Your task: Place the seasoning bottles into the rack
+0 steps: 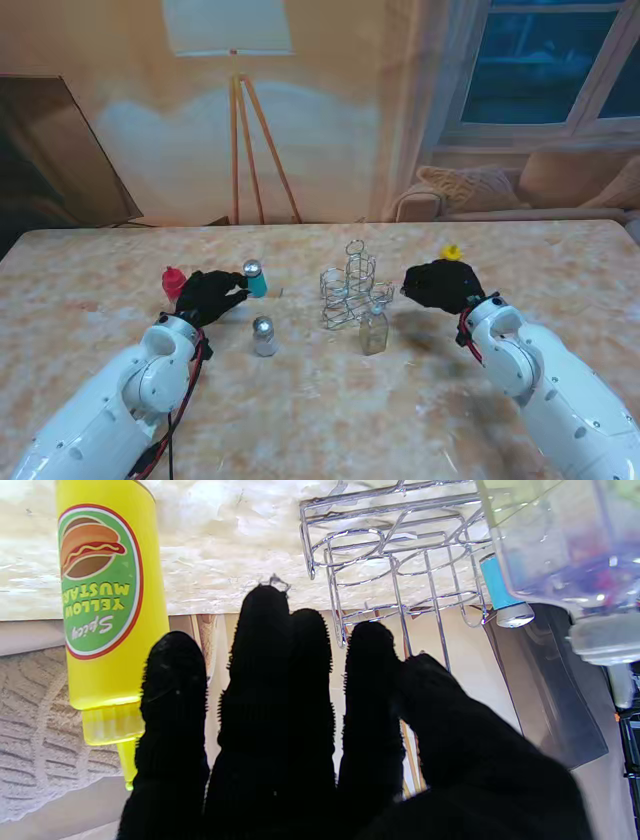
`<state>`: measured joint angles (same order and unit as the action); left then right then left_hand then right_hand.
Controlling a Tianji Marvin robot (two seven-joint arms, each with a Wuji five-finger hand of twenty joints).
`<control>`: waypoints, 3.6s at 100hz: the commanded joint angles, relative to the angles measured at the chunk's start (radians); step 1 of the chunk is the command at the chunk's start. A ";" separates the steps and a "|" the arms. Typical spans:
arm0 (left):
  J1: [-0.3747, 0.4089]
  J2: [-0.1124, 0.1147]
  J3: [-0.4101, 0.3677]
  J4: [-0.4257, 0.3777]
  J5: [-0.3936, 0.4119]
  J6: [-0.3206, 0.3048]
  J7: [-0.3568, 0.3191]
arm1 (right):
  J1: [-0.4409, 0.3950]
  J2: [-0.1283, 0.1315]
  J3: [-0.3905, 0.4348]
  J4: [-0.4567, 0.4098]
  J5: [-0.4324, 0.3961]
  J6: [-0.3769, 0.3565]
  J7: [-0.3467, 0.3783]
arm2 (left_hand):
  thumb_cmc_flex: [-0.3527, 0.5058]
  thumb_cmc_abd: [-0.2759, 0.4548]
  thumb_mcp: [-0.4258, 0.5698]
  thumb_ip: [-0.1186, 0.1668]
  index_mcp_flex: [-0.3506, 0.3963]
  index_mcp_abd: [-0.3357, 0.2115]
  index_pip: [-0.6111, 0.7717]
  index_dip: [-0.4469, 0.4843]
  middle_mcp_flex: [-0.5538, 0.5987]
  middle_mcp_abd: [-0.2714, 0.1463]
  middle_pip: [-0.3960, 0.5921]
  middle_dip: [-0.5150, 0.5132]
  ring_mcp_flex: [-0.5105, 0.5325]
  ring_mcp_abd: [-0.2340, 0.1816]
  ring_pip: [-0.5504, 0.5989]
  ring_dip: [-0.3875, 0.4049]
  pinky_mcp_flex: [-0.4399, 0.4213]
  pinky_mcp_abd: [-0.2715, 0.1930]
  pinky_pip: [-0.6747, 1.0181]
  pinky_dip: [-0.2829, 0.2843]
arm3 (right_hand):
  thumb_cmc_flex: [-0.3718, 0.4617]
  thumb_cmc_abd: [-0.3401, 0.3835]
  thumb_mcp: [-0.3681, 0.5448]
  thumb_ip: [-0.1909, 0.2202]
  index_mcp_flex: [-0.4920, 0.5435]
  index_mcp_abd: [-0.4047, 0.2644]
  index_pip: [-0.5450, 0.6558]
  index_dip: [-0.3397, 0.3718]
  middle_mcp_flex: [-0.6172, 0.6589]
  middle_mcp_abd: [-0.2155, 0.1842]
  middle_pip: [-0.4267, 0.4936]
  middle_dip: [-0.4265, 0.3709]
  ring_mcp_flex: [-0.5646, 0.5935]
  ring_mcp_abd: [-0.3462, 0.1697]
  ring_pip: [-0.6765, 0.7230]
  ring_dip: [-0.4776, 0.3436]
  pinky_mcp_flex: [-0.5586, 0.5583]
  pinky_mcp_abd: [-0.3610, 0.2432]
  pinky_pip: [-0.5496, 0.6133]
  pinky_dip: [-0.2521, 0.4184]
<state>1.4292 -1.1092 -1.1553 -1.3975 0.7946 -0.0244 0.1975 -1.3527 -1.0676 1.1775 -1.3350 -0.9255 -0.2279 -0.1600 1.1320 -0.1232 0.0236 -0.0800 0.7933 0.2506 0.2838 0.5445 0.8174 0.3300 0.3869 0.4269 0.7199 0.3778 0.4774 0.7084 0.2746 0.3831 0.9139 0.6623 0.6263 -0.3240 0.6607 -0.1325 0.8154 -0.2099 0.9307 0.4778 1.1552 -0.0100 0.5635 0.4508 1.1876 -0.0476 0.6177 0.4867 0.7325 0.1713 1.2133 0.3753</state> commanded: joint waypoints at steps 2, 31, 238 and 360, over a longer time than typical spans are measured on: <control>0.004 -0.001 -0.002 -0.004 0.003 -0.003 -0.010 | -0.010 -0.002 -0.002 -0.006 -0.004 0.002 0.015 | 0.045 0.044 -0.016 0.029 -0.021 -0.006 0.007 0.011 -0.026 -0.003 0.005 0.008 -0.012 0.009 0.010 0.022 -0.015 0.019 0.005 0.026 | 0.033 0.025 -0.008 0.015 -0.014 -0.030 -0.001 0.009 -0.014 -0.007 0.019 0.035 -0.006 -0.008 0.010 0.027 -0.012 0.015 -0.003 0.017; 0.006 -0.001 -0.007 -0.008 0.005 -0.008 -0.010 | -0.008 -0.002 -0.003 -0.005 -0.007 0.001 0.015 | 0.045 0.044 -0.017 0.029 -0.022 -0.006 0.006 0.010 -0.026 -0.001 0.005 0.008 -0.011 0.008 0.011 0.022 -0.013 0.019 0.006 0.027 | 0.033 0.025 -0.008 0.015 -0.014 -0.031 -0.001 0.009 -0.014 -0.008 0.019 0.035 -0.007 -0.010 0.010 0.027 -0.012 0.015 -0.004 0.017; 0.006 -0.002 -0.017 0.001 0.001 -0.005 0.000 | 0.124 0.040 0.091 0.009 -0.174 -0.133 0.072 | 0.046 0.044 -0.018 0.029 -0.022 -0.006 0.006 0.010 -0.025 -0.002 0.006 0.008 -0.011 0.010 0.011 0.023 -0.015 0.020 0.006 0.028 | -0.157 -0.170 0.183 0.031 -0.231 0.150 -0.423 0.015 -0.368 0.030 -0.260 -0.153 -0.372 0.022 -0.423 -0.252 -0.293 -0.115 -0.346 -0.215; 0.008 -0.003 -0.021 0.004 0.005 -0.007 0.009 | 0.187 0.052 0.014 0.142 -0.142 -0.014 0.187 | 0.050 0.042 -0.018 0.029 -0.023 -0.005 0.007 0.011 -0.024 -0.002 0.007 0.009 -0.011 0.009 0.014 0.024 -0.014 0.018 0.007 0.029 | -0.342 -0.309 0.316 -0.019 -0.316 0.355 -0.690 0.006 -0.548 0.194 -0.279 -0.217 -0.476 0.161 -0.440 -0.284 -0.348 -0.018 -0.376 -0.235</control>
<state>1.4330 -1.1099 -1.1734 -1.3928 0.7975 -0.0305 0.2170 -1.1655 -1.0096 1.1997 -1.2031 -1.0700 -0.2474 0.0029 1.1322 -0.1232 0.0234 -0.0800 0.7933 0.2504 0.2838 0.5445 0.8174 0.3300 0.3869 0.4270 0.7199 0.3778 0.4774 0.7087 0.2745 0.3833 0.9140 0.6631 0.2984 -0.6030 0.9522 -0.1353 0.5143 0.1297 0.2522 0.4684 0.6321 0.1604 0.2776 0.2253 0.6998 0.0967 0.1676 0.1799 0.3804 0.1341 0.8214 0.1323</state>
